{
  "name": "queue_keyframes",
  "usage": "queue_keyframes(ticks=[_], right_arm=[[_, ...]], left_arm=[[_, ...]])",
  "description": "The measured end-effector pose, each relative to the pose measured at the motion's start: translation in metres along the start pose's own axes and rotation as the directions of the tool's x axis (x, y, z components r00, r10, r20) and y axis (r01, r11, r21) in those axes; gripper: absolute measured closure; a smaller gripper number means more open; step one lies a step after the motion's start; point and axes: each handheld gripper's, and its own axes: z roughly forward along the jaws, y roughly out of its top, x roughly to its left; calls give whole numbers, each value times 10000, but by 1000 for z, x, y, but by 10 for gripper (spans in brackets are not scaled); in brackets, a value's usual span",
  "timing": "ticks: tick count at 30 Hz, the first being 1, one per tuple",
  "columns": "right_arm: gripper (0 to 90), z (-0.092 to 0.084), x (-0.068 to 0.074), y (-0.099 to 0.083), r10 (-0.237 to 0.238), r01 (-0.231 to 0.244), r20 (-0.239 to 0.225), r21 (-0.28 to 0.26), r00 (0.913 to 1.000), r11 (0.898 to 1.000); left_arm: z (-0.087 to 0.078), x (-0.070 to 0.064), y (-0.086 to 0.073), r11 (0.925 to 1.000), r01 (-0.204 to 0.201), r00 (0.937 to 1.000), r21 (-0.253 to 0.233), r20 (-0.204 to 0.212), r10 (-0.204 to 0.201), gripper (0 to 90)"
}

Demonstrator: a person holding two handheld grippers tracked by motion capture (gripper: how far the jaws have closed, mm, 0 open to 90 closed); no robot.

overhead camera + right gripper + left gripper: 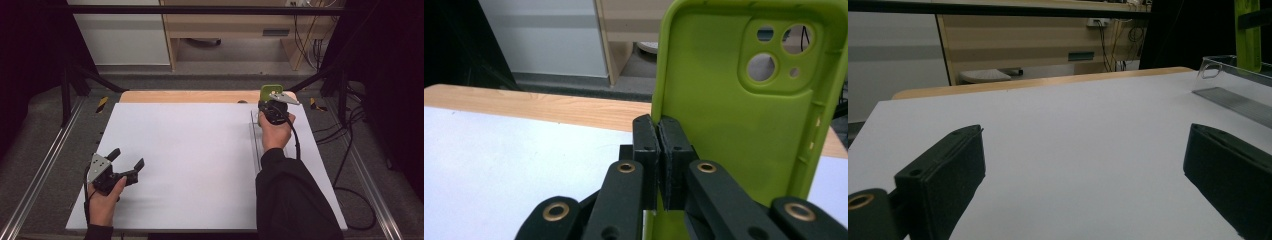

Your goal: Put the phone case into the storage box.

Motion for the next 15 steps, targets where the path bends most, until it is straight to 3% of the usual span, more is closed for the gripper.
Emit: queue_keyframes(ticks=[8, 15], right_arm=[[879, 8, -3, -4, 237, -238, 31, 58, 9997, 9997], [880, 11, -4, -5, 298, -298, 255, -2, 9992, 9996]], left_arm=[[-2, 2, 1, 9993, 278, 9996, -240, -5, -278, 26], [-1, 2, 0, 9994, 266, 9996, -243, 62, -264, 25]])
